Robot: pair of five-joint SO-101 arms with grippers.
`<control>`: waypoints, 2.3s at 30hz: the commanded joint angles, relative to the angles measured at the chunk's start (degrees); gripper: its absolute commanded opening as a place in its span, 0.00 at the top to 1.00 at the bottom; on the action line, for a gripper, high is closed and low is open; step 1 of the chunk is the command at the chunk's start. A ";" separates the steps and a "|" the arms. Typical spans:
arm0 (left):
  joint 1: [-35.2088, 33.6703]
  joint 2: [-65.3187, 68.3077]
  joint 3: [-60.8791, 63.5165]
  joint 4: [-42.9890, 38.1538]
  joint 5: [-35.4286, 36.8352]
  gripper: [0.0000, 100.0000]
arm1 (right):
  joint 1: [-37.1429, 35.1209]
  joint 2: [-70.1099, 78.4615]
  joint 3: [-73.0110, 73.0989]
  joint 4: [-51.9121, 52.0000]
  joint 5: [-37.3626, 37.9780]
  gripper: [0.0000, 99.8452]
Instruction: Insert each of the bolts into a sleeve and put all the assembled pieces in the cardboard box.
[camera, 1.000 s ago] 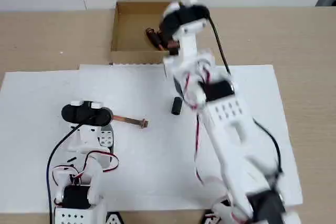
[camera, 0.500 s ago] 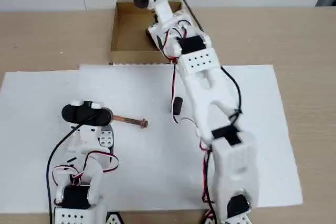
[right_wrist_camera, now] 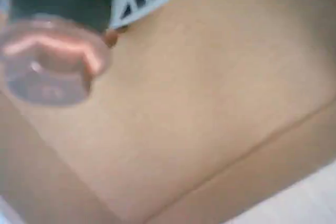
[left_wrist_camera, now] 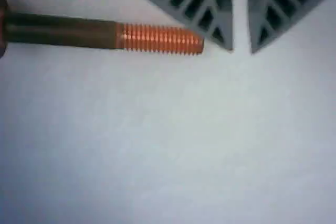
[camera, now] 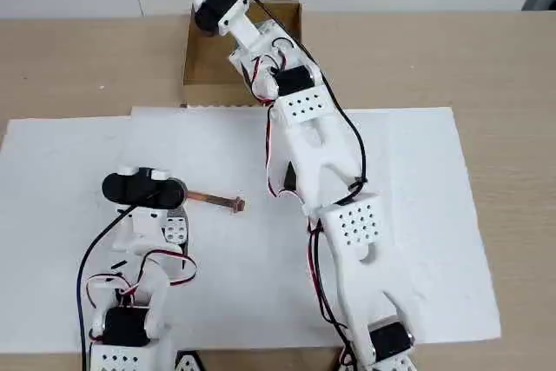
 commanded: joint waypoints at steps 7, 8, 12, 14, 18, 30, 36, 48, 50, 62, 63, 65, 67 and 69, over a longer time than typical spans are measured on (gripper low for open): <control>-0.18 -0.35 -0.31 0.26 -0.44 0.99 | -1.45 1.54 -10.02 4.79 0.18 0.89; -0.18 -0.35 -0.31 0.26 -0.44 0.99 | -1.45 1.54 -10.02 4.79 0.18 0.89; -0.18 -0.35 -0.31 0.26 -0.44 0.99 | -1.45 1.19 -10.02 4.88 0.18 0.89; -0.18 -0.35 -0.31 0.26 -0.44 0.99 | -1.54 1.01 -10.29 5.58 0.18 0.89; -0.18 -0.35 -0.31 0.26 -0.44 0.99 | -1.54 -0.84 -14.77 12.70 -0.09 0.89; -0.18 -0.35 -0.31 0.26 -0.44 0.99 | -1.36 -10.07 -27.60 43.38 -5.63 0.90; -0.18 -0.35 -0.31 0.26 -0.44 0.99 | -1.45 -16.13 -27.43 52.18 -10.46 0.99; -0.18 -0.35 -0.31 0.26 -0.44 0.99 | -1.10 -29.41 -13.10 55.25 -23.30 0.98; -0.18 -0.35 -0.31 0.26 -0.44 0.99 | -1.10 -34.15 -5.10 55.08 -25.67 0.98; -0.18 -0.35 -0.31 0.26 -0.44 0.99 | 1.36 -45.93 30.77 54.73 -41.41 0.94; -0.18 -0.35 -0.31 0.26 -0.44 0.99 | 1.45 -45.85 31.91 54.73 -42.29 0.92; -0.18 -0.35 -0.31 0.26 -0.44 0.99 | 1.27 -45.41 34.46 54.64 -43.78 0.86; -0.18 -0.35 -0.31 0.26 -0.44 0.99 | 1.10 -44.26 35.69 54.55 -44.84 0.83; -0.18 -0.35 -0.31 0.26 -0.44 0.99 | 1.10 -42.42 35.78 54.55 -45.89 0.84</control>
